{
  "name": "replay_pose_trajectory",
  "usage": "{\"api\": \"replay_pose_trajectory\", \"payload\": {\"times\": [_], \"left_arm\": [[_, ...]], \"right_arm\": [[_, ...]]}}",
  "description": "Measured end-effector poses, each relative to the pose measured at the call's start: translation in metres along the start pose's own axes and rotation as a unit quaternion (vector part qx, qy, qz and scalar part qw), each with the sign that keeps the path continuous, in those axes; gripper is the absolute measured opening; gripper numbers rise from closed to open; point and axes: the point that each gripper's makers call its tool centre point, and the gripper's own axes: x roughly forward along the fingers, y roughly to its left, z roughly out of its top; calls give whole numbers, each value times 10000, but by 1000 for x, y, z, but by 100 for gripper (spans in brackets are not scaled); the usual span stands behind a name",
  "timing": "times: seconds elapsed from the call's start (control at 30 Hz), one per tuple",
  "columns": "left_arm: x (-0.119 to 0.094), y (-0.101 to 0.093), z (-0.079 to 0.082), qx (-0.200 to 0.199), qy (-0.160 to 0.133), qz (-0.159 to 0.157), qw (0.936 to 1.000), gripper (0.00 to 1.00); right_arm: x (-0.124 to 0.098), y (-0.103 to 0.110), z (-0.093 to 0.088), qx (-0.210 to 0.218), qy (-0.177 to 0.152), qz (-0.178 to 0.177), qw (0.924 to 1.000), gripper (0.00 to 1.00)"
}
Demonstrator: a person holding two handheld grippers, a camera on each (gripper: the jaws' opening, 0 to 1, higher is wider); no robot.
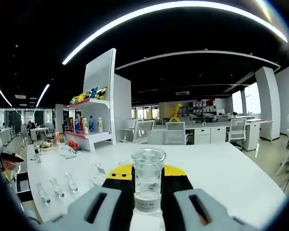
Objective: Identify the label on the chemical reagent bottle, grasp the chemical reagent bottle, and place it in the designated position on the reagent rack
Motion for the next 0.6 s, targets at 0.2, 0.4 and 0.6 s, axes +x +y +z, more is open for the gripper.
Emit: {"api": "replay_pose_trajectory", "payload": {"times": [0.2,0.4,0.6], "left_arm": [[0,1,0,12,16,15,10000,91],[-1,2,1,26,-2,24,10000,91],[-1,3,2,32,-14,48,10000,91]], "right_arm": [[9,1,4,92,-3,84,9999,17],[17,2,6,96,21,102,9999,16],[28,1,12,66,0,85,9999,16]]}}
